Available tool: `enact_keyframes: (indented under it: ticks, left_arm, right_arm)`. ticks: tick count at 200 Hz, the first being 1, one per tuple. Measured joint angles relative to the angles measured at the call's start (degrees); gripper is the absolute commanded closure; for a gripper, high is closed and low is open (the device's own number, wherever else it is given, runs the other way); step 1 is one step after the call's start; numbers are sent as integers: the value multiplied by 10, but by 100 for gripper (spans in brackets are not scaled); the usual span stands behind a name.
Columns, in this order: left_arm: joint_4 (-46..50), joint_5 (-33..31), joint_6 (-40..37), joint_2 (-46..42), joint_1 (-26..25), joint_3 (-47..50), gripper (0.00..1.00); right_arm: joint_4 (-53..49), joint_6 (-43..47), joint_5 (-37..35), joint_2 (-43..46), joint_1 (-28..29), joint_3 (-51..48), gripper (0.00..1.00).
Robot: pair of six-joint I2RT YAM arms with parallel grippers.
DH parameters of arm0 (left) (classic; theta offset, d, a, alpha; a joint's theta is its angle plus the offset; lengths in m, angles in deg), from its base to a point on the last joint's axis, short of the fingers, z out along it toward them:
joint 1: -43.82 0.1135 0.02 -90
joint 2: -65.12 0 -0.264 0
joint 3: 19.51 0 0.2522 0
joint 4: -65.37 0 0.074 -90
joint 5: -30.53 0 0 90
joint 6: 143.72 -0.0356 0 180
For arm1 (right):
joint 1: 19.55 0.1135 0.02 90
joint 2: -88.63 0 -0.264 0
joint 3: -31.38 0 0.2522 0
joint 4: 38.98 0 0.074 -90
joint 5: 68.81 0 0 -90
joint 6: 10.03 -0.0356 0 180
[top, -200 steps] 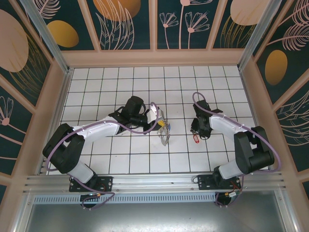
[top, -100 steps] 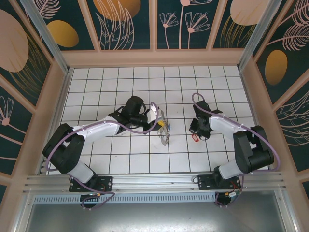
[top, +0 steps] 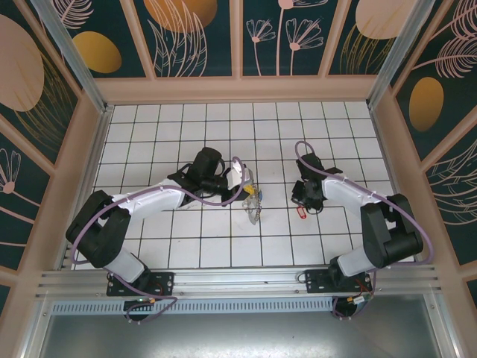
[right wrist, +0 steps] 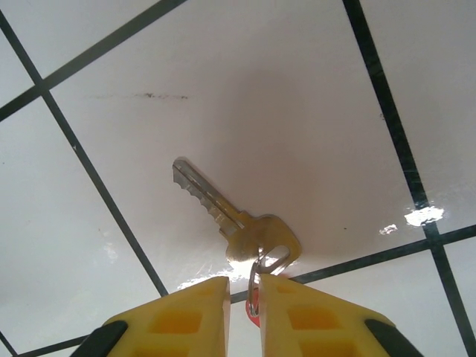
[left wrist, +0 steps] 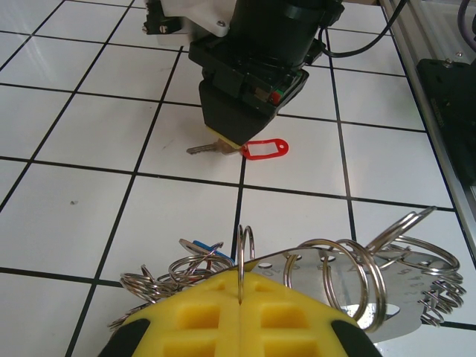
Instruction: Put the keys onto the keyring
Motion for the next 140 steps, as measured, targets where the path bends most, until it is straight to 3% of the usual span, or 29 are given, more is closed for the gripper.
enact_keyframes:
  ticks: [73, 90, 140]
  left_arm:
    - [0, 0, 0, 0, 0, -2, 100]
    - [0, 0, 0, 0, 0, -2, 100]
    - [3, 0, 0, 0, 0, -3, 100]
  right_arm:
    - [-18, 0, -7, -7, 12, 2, 83]
    - [-21, 0, -9, -7, 13, 2, 88]
    - [-23, 0, -12, -14, 14, 12, 84]
